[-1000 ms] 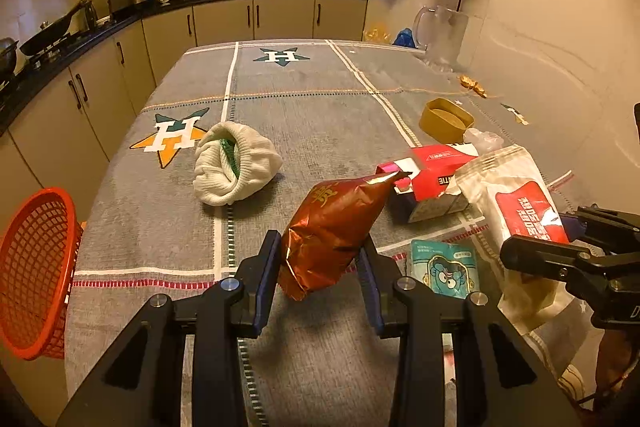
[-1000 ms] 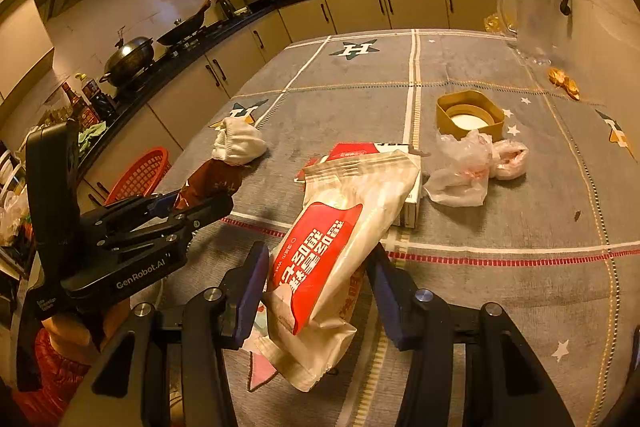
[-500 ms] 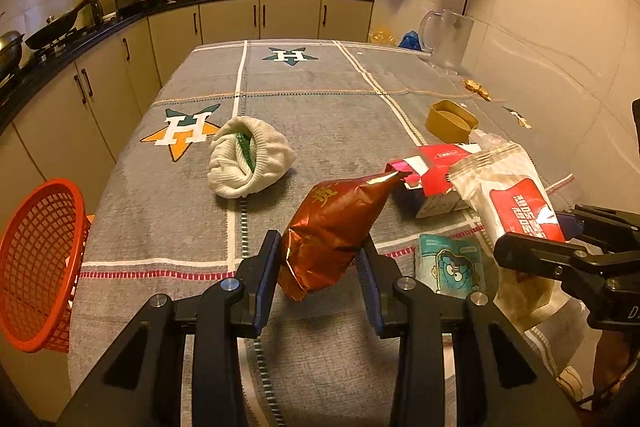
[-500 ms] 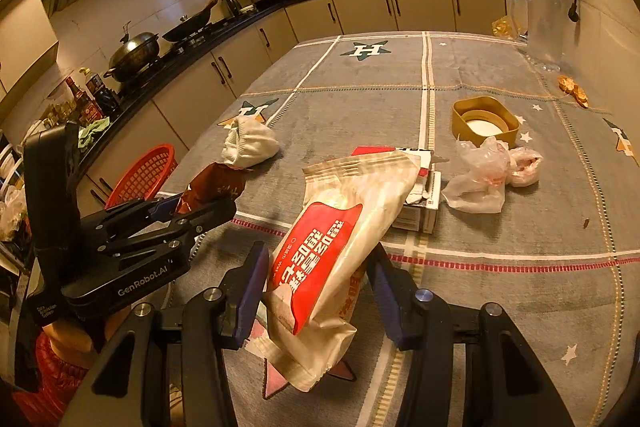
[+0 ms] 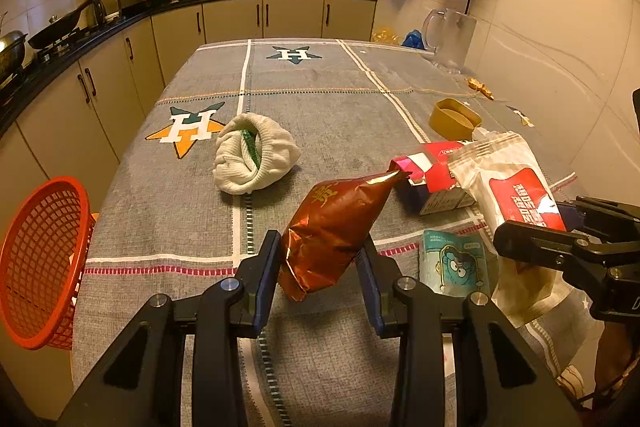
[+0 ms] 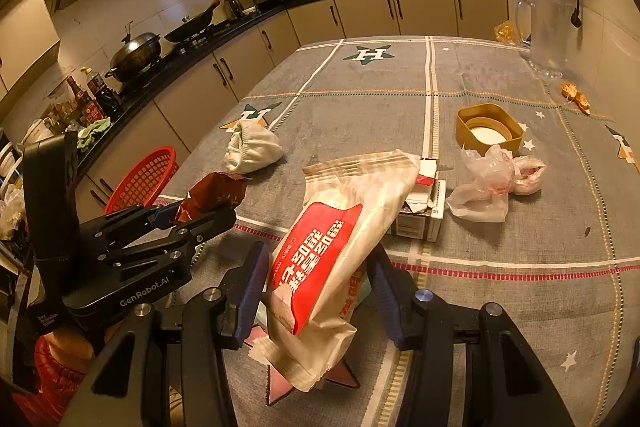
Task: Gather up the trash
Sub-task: 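Lift the brown snack bag with the left tool while the right tool lifts the white bag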
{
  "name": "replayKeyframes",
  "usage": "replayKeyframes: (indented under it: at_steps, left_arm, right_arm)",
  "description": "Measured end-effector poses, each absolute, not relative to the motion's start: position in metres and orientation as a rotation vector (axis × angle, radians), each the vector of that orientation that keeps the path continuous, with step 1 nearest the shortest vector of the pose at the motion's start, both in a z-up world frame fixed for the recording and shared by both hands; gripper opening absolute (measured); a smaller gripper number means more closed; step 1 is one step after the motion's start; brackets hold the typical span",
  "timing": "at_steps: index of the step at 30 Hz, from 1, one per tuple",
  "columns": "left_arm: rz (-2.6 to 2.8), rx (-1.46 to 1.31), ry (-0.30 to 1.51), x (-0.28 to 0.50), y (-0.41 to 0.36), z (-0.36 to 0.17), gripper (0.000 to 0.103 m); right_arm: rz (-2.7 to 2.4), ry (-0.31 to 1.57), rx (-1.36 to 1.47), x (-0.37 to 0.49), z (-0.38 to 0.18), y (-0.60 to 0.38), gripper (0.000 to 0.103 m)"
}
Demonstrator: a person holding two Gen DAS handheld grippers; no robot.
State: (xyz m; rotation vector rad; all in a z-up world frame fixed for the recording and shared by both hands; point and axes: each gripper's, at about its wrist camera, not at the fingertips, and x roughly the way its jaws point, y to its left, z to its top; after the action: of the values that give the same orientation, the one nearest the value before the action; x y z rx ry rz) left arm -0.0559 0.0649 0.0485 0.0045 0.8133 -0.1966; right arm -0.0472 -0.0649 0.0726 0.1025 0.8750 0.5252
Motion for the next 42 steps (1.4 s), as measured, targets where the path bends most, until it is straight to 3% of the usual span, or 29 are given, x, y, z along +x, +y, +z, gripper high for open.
replayKeyframes:
  at_steps: [42]
  left_arm:
    - [-0.165,-0.021,0.816,-0.061,0.083,0.049,0.036]
  right_arm:
    - [0.530,0.856,0.091,-0.042,0.081,-0.059,0.055]
